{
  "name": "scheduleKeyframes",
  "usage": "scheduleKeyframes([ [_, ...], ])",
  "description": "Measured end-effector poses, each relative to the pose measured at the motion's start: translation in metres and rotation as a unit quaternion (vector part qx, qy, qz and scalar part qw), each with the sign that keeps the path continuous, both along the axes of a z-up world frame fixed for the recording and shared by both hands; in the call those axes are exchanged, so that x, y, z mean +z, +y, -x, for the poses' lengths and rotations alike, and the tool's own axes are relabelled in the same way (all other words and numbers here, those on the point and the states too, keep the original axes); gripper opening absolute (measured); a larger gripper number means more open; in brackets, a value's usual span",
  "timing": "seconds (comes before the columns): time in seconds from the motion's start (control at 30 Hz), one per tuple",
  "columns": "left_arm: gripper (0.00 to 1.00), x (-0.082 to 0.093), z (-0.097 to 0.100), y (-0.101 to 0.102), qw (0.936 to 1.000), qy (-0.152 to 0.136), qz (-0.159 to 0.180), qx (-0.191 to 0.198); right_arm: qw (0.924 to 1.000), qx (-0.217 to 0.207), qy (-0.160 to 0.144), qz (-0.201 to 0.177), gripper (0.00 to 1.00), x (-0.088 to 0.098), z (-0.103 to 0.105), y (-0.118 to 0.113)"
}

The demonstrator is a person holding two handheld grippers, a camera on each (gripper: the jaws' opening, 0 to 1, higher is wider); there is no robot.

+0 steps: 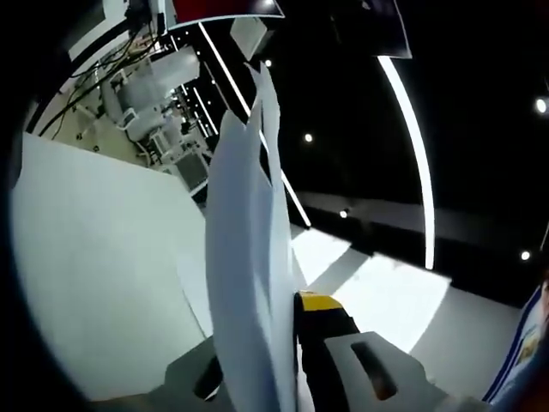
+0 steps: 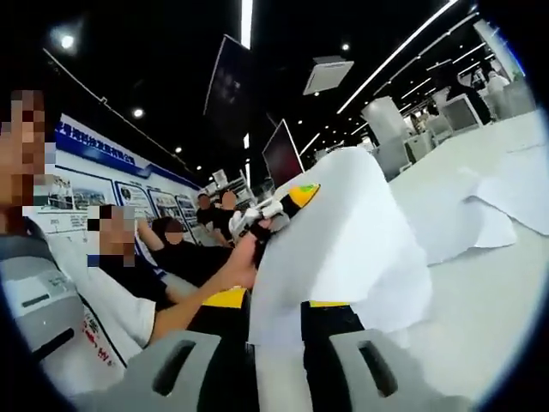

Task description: Organize the stack of printing papers by aligning and flattening the scattered papers on the table

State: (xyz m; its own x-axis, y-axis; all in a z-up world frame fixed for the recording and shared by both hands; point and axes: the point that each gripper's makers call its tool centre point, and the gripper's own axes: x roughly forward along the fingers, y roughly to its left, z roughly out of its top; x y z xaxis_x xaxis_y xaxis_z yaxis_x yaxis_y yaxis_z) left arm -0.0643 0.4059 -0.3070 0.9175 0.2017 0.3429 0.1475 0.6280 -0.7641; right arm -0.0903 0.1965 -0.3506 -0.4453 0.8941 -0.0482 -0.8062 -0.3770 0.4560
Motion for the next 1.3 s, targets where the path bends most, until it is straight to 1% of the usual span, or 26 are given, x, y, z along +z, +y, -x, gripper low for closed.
scheduleKeyframes([
  [0.1, 0.06, 0.0, 0.0, 0.0, 1.0, 0.0, 0.0, 0.0, 1.0, -0.002, -0.006, -0.005, 0.19, 0.005, -0.004, -0.006],
  [0.23, 0.06, 0.0, 0.0, -0.002, 1.0, 0.0, -0.003, 0.0, 0.9998, -0.01, -0.017, -0.005, 0.19, 0.006, -0.01, -0.014],
  [0.33, 0.06, 0.0, 0.0, -0.002, 1.0, 0.0, -0.003, -0.001, 0.9996, -0.022, -0.02, -0.007, 0.2, 0.008, -0.017, -0.021],
  [0.47, 0.06, 0.0, 0.0, -0.003, 1.0, 0.003, -0.009, -0.003, 0.9984, -0.049, -0.027, -0.01, 0.2, 0.012, -0.035, -0.032],
  [0.63, 0.06, -0.001, 0.0, -0.004, 0.9999, 0.007, -0.016, -0.001, 0.997, -0.069, -0.034, -0.01, 0.21, 0.017, -0.048, -0.041],
  [0.83, 0.06, -0.002, 0.0, -0.005, 0.9994, 0.015, -0.029, 0.005, 0.9942, -0.1, -0.04, 0.0, 0.23, 0.02, -0.069, -0.052],
  [0.87, 0.06, -0.002, -0.001, -0.005, 0.9993, 0.017, -0.034, 0.006, 0.9934, -0.106, -0.042, 0.0, 0.24, 0.021, -0.074, -0.055],
  [0.97, 0.06, -0.002, -0.001, -0.005, 0.999, 0.018, -0.041, 0.005, 0.9885, -0.142, -0.052, -0.004, 0.25, 0.029, -0.096, -0.066],
  [1.03, 0.06, -0.002, -0.001, -0.005, 0.9989, 0.019, -0.043, 0.004, 0.9865, -0.154, -0.055, -0.004, 0.27, 0.031, -0.103, -0.069],
  [1.07, 0.06, -0.003, -0.001, -0.006, 0.9987, 0.021, -0.046, 0.003, 0.9846, -0.165, -0.058, -0.003, 0.27, 0.033, -0.115, -0.072],
  [1.13, 0.06, -0.003, -0.001, -0.007, 0.9984, 0.023, -0.051, 0.003, 0.9822, -0.179, -0.057, -0.002, 0.28, 0.036, -0.13, -0.077],
  [1.17, 0.06, -0.003, -0.001, -0.007, 0.9983, 0.024, -0.052, 0.003, 0.9809, -0.186, -0.057, 0.0, 0.28, 0.037, -0.137, -0.079],
  [1.2, 0.06, -0.003, -0.001, -0.007, 0.9983, 0.024, -0.053, 0.003, 0.9804, -0.189, -0.057, 0.0, 0.28, 0.037, -0.139, -0.08],
  [1.27, 0.06, -0.003, -0.002, -0.011, 0.9981, 0.024, -0.057, -0.002, 0.976, -0.209, -0.061, 0.002, 0.29, 0.041, -0.157, -0.086],
  [1.3, 0.06, -0.003, -0.002, -0.011, 0.9981, 0.024, -0.057, -0.004, 0.975, -0.214, -0.061, 0.003, 0.29, 0.042, -0.162, -0.087],
])
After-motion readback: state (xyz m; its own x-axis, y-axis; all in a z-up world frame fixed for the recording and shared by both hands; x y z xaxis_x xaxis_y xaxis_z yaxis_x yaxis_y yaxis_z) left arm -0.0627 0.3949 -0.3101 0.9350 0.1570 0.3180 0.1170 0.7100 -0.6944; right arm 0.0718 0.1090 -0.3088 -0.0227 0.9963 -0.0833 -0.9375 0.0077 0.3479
